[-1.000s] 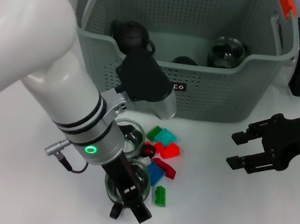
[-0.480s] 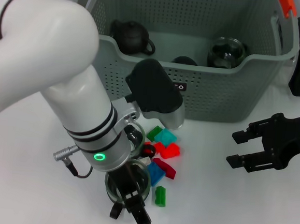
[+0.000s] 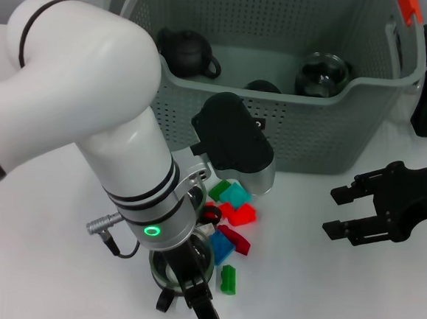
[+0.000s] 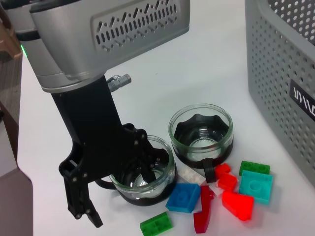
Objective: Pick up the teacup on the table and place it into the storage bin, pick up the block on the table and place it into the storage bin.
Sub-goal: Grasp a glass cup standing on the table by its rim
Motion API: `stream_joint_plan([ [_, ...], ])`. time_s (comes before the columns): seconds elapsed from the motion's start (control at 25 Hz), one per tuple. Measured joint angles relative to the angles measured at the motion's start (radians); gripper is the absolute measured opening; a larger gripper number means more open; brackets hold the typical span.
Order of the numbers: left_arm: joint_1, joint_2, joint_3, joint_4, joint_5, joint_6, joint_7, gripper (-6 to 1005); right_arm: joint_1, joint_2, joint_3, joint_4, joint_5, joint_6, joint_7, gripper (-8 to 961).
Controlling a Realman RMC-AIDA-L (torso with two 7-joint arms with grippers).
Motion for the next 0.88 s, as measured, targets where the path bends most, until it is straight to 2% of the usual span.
stream_joint_plan([
  [0.48,-0.003,0.000,0.017,-0.011,0.008,-0.005,-0.002,947,-0.002,0.002,0.002,0.001,0.003,0.011,-0.001,658],
  [0.68,-0.004,0.000,0.021,-0.012,0.009,-0.006,0.002,824,-0.001,0.002,0.001,0.001,0.006,0.013,-0.001,658],
  [0.8,-0.005,0.000,0.023,-0.015,0.009,-0.008,0.002,590,0.001,0.002,0.003,0.001,0.006,0.014,-0.001,658],
  [0.88,-0.010,0.000,0.023,-0.024,0.010,-0.010,0.000,546,0.002,0.002,0.006,0.001,0.006,0.014,-0.001,658],
])
